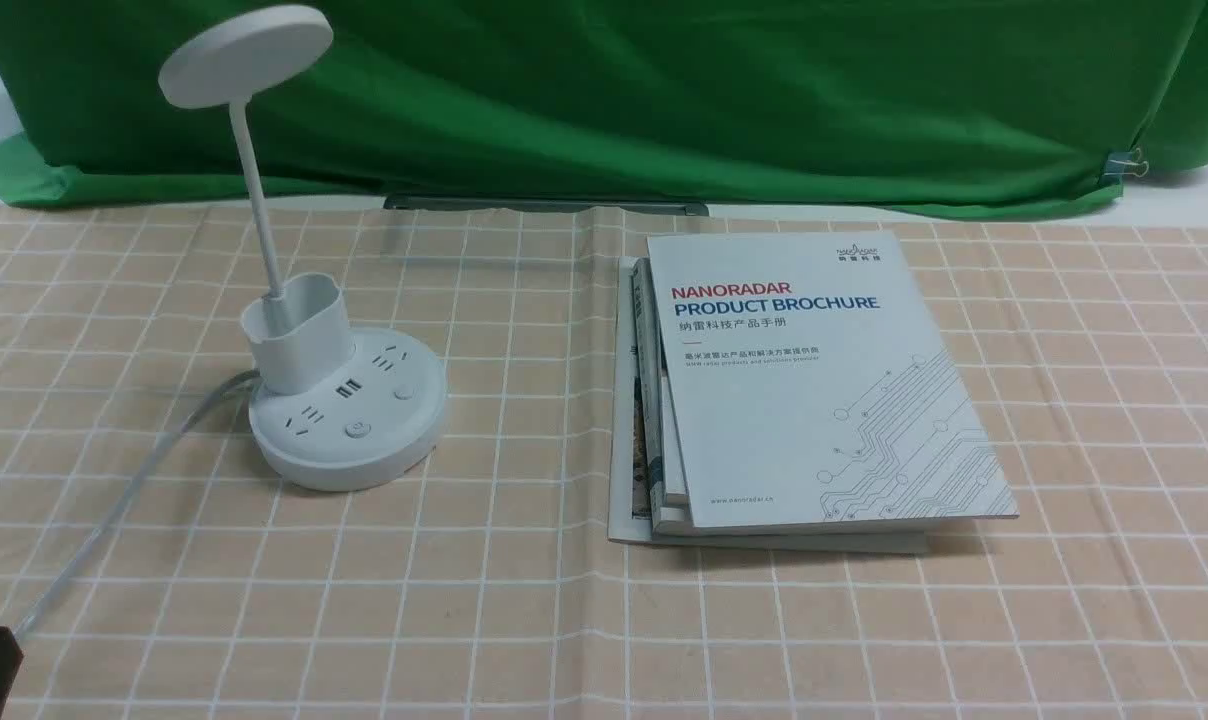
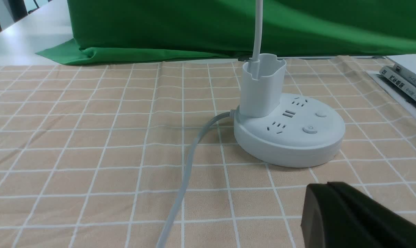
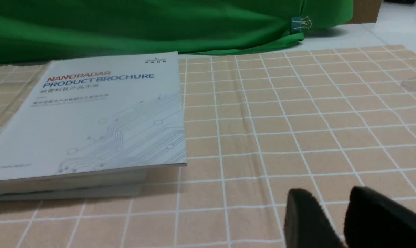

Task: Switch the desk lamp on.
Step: Use the left arm to press the button switch on the lamp holder

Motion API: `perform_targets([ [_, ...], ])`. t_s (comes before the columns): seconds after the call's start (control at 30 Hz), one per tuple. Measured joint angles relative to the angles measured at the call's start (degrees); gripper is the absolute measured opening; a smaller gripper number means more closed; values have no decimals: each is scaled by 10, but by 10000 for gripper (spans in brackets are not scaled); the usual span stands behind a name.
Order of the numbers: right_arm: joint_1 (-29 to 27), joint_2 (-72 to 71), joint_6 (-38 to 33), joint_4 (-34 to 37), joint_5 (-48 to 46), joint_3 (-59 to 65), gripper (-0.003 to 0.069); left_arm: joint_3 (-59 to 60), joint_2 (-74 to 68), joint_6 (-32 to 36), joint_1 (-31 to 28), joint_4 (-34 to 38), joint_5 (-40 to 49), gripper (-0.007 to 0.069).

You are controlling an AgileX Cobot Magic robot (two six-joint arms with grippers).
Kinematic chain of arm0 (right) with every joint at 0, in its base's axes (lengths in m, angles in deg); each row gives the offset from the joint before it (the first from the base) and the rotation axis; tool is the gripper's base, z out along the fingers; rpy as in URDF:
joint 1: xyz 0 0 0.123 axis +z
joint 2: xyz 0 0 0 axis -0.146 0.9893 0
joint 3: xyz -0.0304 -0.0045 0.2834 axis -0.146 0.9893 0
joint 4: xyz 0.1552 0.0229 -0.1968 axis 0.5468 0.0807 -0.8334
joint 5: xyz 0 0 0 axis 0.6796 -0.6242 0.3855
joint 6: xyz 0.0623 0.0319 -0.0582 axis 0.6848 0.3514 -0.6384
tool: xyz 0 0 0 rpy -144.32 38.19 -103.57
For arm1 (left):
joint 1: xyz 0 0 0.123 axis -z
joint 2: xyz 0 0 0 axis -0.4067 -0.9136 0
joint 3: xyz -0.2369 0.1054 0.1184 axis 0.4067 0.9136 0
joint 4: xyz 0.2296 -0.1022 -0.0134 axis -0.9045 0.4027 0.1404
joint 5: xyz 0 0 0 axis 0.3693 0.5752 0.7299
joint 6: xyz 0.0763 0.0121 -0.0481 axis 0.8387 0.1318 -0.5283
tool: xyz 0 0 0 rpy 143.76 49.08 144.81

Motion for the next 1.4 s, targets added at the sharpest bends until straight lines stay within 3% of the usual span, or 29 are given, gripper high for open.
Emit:
perform_targets([
  [0.83, 0, 0, 0, 0, 0, 0, 241, 0, 0, 1, 0, 0, 0, 1],
  [1.0, 0, 0, 0, 0, 0, 0, 241, 0, 0, 9, 0, -34, -41, 1],
  [1.3, 0, 0, 0, 0, 0, 0, 241, 0, 0, 19, 0, -66, -458, 1],
  [1.4, 0, 0, 0, 0, 0, 0, 240, 0, 0, -12, 0, -76, -572, 1],
])
